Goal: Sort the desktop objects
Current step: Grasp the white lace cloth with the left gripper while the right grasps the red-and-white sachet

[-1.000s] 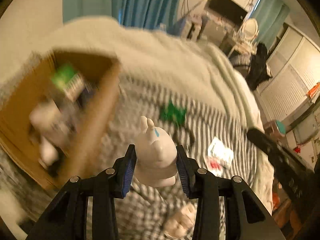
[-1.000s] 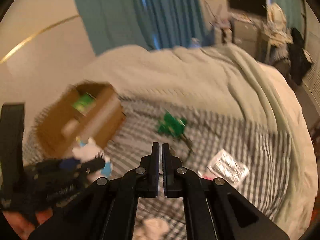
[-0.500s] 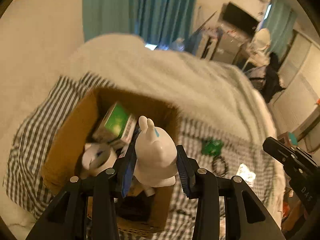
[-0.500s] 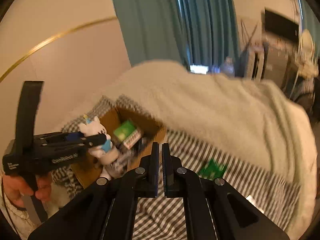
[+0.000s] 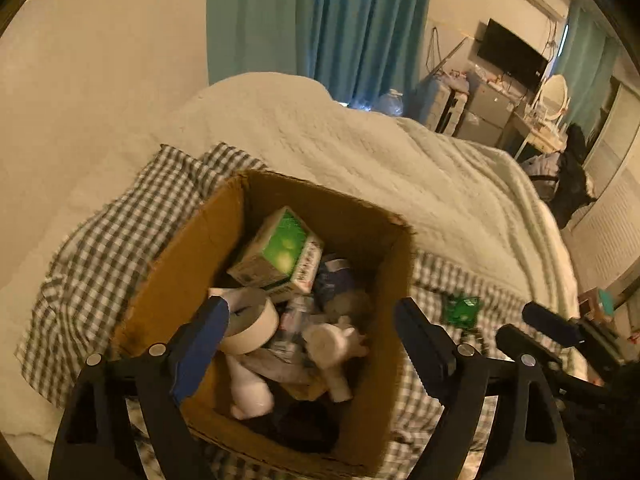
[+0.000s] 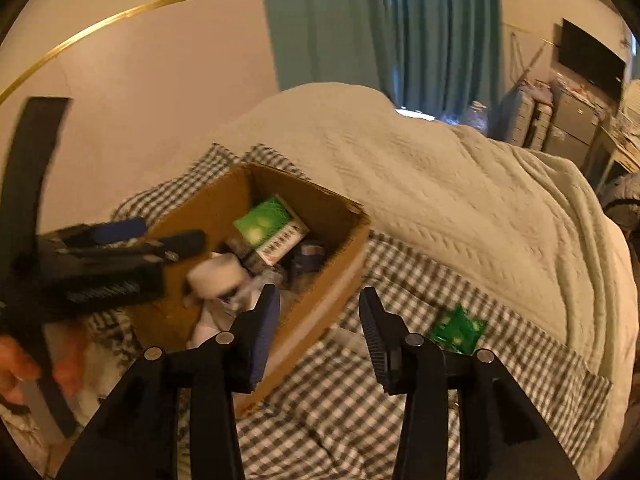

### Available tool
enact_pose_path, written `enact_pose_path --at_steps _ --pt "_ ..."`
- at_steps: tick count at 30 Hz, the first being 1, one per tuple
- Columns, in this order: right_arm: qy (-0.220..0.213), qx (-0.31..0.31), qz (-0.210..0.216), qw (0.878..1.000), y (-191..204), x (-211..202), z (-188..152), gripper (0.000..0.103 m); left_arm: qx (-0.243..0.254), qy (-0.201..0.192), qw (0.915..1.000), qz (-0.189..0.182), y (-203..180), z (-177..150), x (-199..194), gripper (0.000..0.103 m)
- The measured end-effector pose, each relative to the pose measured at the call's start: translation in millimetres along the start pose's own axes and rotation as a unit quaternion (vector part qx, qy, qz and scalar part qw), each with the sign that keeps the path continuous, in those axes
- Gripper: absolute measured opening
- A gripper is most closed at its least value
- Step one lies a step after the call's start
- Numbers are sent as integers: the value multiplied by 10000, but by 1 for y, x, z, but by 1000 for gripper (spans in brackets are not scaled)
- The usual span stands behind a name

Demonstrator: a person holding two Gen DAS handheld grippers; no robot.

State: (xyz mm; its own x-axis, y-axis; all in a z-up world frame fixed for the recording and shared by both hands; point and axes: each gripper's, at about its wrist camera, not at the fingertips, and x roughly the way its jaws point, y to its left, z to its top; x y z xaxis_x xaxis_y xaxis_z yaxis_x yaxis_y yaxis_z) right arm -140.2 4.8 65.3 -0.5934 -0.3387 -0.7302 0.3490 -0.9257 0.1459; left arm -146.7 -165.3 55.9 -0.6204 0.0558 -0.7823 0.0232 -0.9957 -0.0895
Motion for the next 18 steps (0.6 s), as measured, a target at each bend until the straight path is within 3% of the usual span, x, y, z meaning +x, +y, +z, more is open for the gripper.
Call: enact_pose_path --at_steps 6,9,13,18 --pt "119 529 -726 9959 -73 -27 -32 50 199 -80 9990 -381 -53 -38 -10 87" --pt "168 818 -1006 9914 -111 -42 -52 53 821 187 9948 -574 -94 -70 -3 87" --pt "348 1271 -1241 9835 -156 -55 -92 54 1540 481 9830 -876 -148 -124 6 87" --pt "617 1717 -1350 9739 -195 -58 -140 60 1544 1176 9742 -1154 -195 -203 33 87"
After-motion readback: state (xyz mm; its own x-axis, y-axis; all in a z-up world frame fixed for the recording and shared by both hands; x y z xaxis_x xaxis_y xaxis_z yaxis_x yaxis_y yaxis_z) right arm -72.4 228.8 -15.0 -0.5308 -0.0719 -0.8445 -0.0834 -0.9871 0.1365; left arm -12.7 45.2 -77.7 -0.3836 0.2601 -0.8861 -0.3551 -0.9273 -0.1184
